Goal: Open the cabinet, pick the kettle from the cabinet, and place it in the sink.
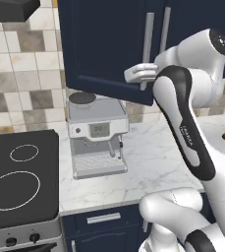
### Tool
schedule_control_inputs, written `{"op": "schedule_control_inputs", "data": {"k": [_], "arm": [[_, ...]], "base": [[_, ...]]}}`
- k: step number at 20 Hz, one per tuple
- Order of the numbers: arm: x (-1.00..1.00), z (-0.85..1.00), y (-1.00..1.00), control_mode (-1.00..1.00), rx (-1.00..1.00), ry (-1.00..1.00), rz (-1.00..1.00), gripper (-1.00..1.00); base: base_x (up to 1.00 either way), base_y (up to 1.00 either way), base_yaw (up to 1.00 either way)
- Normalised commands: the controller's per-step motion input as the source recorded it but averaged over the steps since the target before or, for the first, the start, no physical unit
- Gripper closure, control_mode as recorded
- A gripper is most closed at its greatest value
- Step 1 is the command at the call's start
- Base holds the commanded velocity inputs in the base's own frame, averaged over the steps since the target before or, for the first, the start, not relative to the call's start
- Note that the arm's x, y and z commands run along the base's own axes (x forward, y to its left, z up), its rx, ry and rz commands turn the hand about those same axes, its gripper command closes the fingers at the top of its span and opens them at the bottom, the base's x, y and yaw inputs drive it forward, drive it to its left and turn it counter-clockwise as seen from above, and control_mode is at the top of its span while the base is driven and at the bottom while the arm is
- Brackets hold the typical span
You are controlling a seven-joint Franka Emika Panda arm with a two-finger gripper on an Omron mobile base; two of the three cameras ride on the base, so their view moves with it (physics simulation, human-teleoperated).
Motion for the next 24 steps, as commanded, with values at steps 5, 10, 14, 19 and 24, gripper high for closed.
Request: {"op": "schedule_control_inputs", "data": {"k": [5,10,14,19,24], "arm": [[-0.35,0.0,0.43,-1.0,0.0,0.0,0.0,1.0],[-0.3,0.0,0.43,-1.0,0.0,0.0,0.0,1.0],[-0.11,0.0,0.39,-1.0,0.0,0.0,-0.02,1.0],[-0.01,-0.01,0.38,-1.0,0.0,0.0,-0.07,1.0],[-0.1,-0.01,0.18,-1.0,0.0,0.0,-0.08,-1.0]], "base": [[0.0,0.0,0.0],[0.0,0.0,0.0],[0.0,0.0,0.0],[0.0,0.0,0.0],[0.0,0.0,0.0]]}}
